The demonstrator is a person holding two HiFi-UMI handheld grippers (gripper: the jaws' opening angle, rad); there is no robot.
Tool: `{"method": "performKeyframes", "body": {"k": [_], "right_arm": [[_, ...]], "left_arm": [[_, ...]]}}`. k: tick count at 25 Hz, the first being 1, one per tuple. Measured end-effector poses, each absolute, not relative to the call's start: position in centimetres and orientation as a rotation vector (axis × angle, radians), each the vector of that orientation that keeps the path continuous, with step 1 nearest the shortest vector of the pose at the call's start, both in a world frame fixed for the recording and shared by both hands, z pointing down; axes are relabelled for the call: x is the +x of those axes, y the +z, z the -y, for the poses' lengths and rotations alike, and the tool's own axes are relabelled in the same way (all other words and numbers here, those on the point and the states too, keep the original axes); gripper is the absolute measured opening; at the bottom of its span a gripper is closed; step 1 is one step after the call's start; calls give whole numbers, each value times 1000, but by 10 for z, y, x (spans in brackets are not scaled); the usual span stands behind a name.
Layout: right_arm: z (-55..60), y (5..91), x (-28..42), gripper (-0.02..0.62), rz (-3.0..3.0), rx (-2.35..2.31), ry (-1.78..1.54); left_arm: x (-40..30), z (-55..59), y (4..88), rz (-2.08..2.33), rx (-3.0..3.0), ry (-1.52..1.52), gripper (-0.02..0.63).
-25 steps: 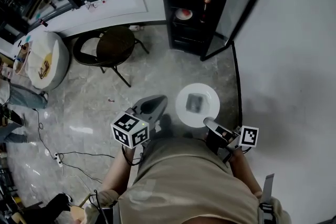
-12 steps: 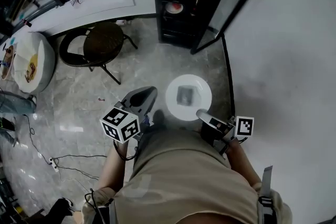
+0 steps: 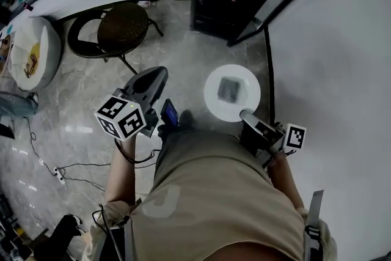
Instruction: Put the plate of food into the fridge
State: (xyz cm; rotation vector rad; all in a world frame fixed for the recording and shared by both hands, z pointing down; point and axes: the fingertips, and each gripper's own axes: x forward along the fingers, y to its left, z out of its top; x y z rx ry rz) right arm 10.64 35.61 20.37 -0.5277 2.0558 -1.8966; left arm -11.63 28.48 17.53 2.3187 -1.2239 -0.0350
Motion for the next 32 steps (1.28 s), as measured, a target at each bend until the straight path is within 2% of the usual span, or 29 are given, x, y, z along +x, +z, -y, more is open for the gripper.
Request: {"method": "performKeyframes", "body": {"k": [17,32], "right_arm": [[-337,200,34,29,-2095,-479,-1943],[-323,203,7,31,-2157,-420,-1986]], "left_arm": [[-163,-278,198,1168,2293,-91,12],[-188,-281,205,1223,2241,-116,12]]}}
